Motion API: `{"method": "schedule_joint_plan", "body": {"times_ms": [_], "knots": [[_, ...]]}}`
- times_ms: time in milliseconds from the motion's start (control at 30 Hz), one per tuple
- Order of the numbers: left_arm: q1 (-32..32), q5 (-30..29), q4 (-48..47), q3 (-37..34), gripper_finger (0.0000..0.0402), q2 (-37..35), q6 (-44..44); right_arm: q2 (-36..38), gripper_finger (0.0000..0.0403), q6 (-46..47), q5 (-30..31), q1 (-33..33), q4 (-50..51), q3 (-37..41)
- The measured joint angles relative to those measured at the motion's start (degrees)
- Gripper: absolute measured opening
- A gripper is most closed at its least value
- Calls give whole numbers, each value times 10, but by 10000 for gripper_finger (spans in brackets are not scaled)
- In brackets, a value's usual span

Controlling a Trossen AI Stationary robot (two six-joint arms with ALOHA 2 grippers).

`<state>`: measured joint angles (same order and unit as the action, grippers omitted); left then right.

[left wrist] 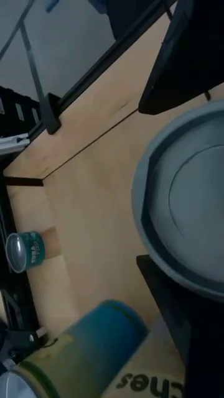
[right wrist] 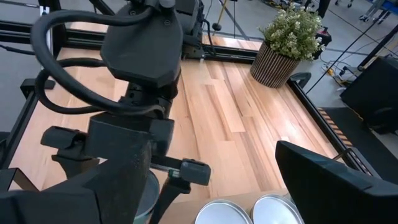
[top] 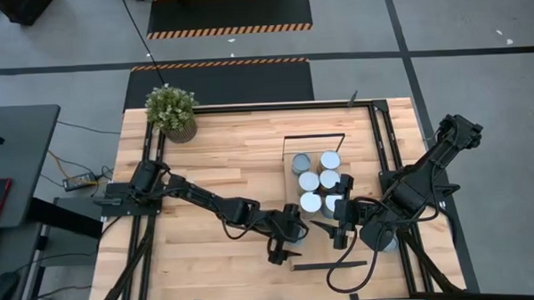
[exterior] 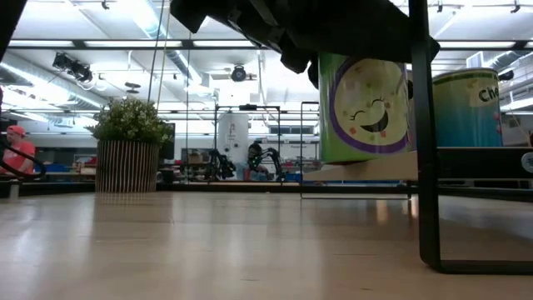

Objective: Pick and place cans onto a shelf
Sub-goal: Put the canned chicken soup can on the shelf

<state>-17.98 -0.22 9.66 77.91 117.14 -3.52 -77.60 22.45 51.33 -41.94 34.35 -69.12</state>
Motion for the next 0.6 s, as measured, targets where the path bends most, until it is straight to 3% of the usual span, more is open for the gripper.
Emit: {"method": "schedule_joint_plan", "body": {"times_ms": [600], "knots": [[1,-26,80,0,393,28,-2,0,352,2,-4,0,-1,0]]}}
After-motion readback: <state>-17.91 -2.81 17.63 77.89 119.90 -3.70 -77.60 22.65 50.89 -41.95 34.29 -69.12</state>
